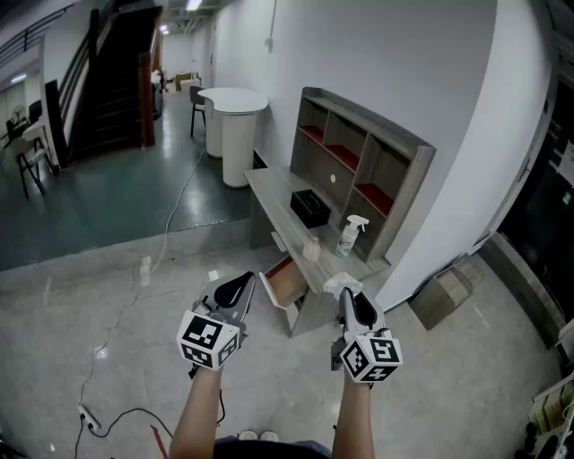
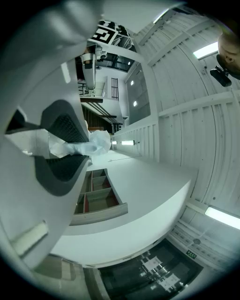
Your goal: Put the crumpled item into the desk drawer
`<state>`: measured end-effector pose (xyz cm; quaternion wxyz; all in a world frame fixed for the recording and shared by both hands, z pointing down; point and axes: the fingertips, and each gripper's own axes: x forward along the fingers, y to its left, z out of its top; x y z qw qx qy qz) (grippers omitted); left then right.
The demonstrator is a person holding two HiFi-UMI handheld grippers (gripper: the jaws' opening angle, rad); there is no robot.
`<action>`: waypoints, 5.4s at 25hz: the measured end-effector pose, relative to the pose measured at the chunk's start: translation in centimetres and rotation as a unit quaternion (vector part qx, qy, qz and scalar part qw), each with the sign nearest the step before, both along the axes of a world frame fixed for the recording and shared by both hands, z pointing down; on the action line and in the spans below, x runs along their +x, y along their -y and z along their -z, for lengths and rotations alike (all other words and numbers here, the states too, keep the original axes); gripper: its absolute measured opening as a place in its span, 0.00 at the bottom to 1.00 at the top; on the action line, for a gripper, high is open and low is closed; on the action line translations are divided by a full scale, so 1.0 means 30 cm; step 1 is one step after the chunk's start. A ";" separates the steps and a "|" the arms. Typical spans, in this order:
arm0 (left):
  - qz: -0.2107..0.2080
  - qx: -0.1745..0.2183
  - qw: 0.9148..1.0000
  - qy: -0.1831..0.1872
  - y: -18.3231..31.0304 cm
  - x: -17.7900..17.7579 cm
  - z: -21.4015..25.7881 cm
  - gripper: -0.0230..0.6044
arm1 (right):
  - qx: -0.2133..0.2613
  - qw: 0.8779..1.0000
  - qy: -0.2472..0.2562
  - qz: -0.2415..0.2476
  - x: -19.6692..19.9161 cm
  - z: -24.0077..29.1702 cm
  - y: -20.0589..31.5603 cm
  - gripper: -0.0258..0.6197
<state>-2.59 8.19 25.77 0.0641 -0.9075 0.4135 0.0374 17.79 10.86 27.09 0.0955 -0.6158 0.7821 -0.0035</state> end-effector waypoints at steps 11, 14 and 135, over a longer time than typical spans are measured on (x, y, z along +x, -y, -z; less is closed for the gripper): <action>-0.001 -0.003 1.000 0.003 0.007 -0.009 -0.003 0.04 | -0.004 1.000 0.002 0.002 -0.012 -0.010 0.006 0.18; 0.002 -0.004 1.000 0.003 0.008 -0.020 -0.006 0.04 | -0.004 1.000 0.002 0.005 -0.023 -0.012 0.009 0.18; -0.086 0.021 0.996 -0.024 1.524 0.197 0.100 0.04 | 0.054 0.985 -0.033 -0.163 0.152 0.150 1.351 0.05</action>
